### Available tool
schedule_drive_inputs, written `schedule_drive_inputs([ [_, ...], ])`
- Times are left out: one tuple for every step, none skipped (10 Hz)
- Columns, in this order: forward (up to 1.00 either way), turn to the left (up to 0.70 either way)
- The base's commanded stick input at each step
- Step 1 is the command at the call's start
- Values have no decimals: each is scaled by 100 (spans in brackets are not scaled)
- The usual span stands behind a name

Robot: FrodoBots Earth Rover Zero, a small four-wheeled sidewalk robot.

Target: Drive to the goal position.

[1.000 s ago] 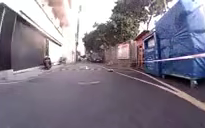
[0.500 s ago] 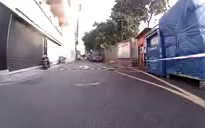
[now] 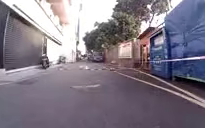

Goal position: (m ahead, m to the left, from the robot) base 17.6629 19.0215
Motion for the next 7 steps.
schedule_drive_inputs([
  [45, 0],
  [45, 0],
  [45, 0],
  [45, 0],
  [45, 0],
  [45, 0],
  [45, 0],
])
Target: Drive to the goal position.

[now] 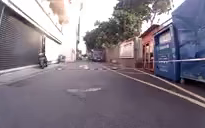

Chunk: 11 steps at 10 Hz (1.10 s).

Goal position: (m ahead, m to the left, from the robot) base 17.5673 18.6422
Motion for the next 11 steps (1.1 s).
schedule_drive_inputs([
  [45, 0],
  [45, 0],
  [45, 0],
  [45, 0],
  [45, 0],
  [45, 0],
  [45, 0],
  [45, 0],
  [45, 0],
  [45, 0],
  [45, 0],
])
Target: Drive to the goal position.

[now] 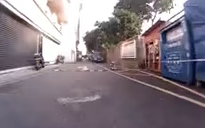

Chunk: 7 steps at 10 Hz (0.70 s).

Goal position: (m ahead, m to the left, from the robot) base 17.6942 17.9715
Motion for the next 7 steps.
schedule_drive_inputs([
  [45, 0],
  [45, 0],
  [45, 0],
  [45, 0],
  [45, 0],
  [45, 0],
  [45, 0],
])
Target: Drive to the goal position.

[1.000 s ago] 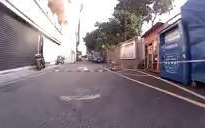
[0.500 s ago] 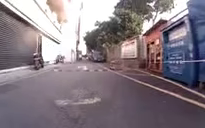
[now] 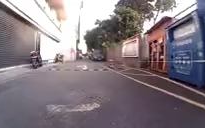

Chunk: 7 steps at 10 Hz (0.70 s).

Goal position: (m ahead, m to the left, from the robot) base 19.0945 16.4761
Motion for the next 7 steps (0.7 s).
schedule_drive_inputs([
  [45, 0],
  [45, 0],
  [45, 0],
  [45, 0],
  [45, 0],
  [45, 0],
  [45, 0],
])
